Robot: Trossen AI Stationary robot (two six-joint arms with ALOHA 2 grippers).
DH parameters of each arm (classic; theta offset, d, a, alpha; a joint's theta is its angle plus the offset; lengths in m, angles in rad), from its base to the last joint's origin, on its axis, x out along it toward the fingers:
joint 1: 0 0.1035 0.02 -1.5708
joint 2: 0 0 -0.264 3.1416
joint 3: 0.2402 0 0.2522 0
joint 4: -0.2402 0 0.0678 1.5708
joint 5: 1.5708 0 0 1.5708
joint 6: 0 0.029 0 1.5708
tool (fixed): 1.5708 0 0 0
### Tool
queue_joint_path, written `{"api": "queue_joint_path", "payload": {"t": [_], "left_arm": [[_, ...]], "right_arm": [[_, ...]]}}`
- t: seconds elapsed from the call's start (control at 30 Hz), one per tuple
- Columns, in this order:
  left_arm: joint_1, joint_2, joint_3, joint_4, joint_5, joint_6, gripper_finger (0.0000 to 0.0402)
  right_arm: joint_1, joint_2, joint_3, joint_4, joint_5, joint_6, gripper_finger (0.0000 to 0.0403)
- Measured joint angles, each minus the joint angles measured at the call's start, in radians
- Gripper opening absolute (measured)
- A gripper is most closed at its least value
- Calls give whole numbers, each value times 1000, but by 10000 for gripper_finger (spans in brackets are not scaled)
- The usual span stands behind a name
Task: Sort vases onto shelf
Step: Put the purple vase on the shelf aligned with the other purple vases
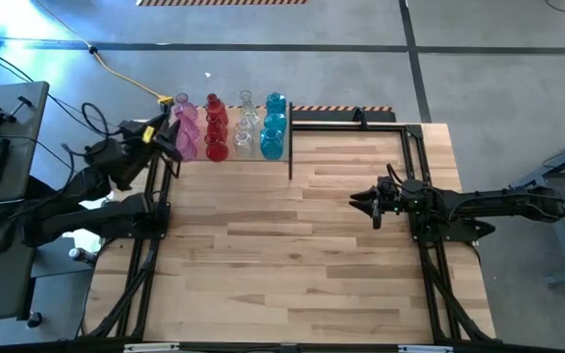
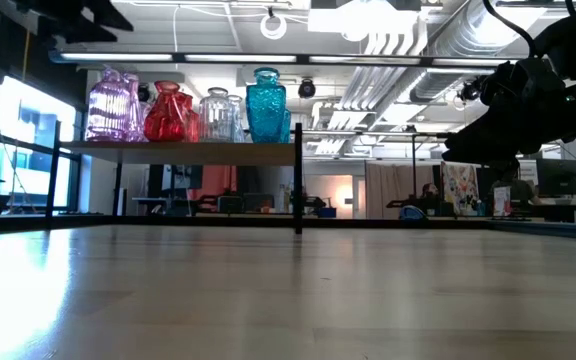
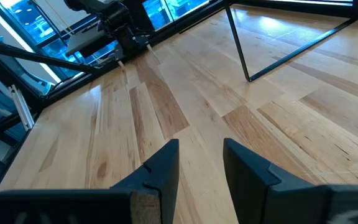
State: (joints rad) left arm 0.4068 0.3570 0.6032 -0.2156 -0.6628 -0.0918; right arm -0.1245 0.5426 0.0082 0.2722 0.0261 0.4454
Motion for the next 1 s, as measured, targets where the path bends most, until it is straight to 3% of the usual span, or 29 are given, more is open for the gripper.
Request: {"api": "queue_joint_path", "payload": {"t": [0.33, 0.57, 0.73, 1.0], "left_arm": [[0, -136, 50, -114, 393, 45, 219], [0, -207, 50, -383, 407, -92, 219], [0, -217, 49, -503, 423, -79, 219], [0, -217, 49, -516, 429, -78, 219]], "right_arm": [[0, 0, 0, 0, 0, 0, 110], [0, 0, 0, 0, 0, 0, 110], [0, 0, 0, 0, 0, 0, 110], [0, 0, 0, 0, 0, 0, 110]]}}
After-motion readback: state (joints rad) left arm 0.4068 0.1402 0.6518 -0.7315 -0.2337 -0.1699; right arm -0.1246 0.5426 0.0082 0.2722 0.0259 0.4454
